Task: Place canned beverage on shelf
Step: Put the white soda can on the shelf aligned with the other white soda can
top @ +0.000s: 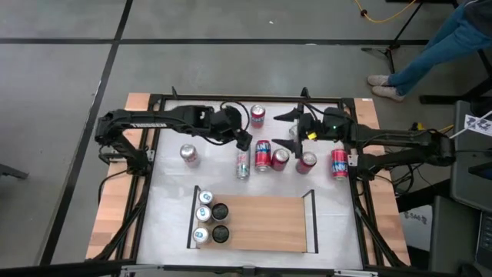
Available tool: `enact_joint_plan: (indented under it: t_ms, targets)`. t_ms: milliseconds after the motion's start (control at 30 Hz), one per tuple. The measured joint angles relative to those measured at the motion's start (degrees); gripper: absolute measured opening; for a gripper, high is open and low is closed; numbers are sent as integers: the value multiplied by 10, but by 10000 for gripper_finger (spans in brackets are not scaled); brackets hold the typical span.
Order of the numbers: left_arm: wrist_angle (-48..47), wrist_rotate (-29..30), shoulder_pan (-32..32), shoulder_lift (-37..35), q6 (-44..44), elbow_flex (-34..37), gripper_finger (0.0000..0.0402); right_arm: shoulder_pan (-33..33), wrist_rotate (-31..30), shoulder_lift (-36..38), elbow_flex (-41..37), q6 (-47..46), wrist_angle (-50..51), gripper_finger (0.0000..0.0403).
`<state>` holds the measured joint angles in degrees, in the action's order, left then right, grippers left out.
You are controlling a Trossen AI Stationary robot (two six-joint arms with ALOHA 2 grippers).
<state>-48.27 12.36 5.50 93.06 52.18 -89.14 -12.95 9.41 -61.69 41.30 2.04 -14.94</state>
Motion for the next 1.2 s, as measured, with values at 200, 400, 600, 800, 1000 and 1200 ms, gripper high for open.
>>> enact_joint_plan:
  t_ms: [200,400,600,800,1000,1200]
  targets:
    - [-1,2,0,51,56,0,291,-11,0,0,0,0,44,386]
    - [-3,0,1,108,88,0,291,-10,1,0,0,0,50,386]
    - [-27,-35,8,147,88,0,291,-10,2,0,0,0,50,386]
    - [-31,-36,26,156,83,0,291,-10,2,0,0,0,49,386]
    - [-27,-30,42,159,83,0,291,-9,2,0,0,0,49,386]
    - [8,-39,48,183,82,0,291,-9,2,0,0,0,50,386]
